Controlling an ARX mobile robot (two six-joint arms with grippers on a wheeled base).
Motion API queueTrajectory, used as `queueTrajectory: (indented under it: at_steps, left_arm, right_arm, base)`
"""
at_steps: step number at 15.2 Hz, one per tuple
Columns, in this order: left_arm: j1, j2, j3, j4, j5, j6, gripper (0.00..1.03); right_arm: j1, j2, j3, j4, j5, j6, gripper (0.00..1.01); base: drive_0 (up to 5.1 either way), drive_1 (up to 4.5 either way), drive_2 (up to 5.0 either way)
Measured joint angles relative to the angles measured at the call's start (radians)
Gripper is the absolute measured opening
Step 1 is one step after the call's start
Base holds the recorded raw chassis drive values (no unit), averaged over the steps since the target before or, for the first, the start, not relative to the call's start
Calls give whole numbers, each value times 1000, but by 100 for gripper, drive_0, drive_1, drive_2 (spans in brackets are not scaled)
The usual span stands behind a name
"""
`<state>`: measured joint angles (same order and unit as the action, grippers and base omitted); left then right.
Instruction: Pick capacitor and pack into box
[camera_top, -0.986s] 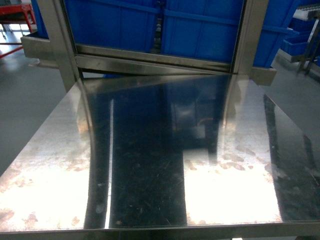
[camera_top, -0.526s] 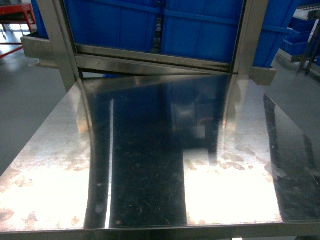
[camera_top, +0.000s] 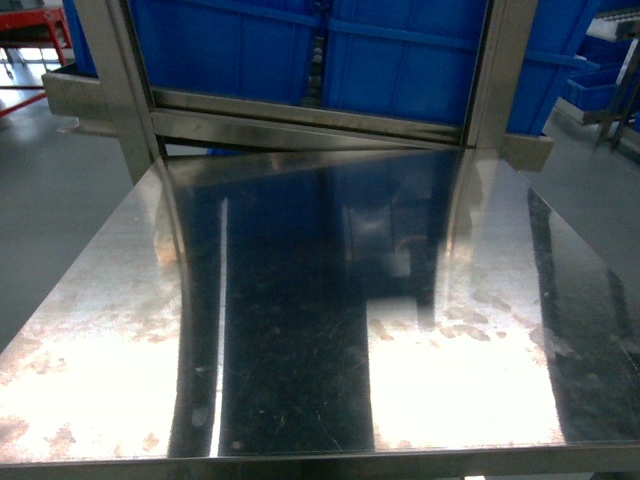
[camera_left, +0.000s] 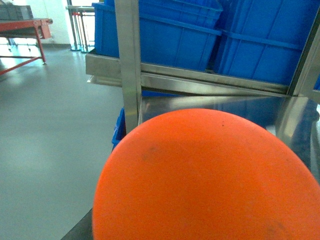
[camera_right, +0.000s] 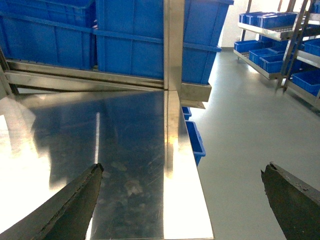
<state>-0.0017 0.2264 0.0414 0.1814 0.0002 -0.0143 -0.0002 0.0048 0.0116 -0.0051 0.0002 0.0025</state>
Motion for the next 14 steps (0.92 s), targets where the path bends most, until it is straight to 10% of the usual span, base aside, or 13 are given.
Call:
queueTrajectory:
  at_steps: [14]
  left_arm:
    - [0, -220, -28, -188, 0, 0, 44]
  right_arm:
    - [0, 0, 0, 0, 0, 0, 98]
  base:
    - [0, 0, 0]
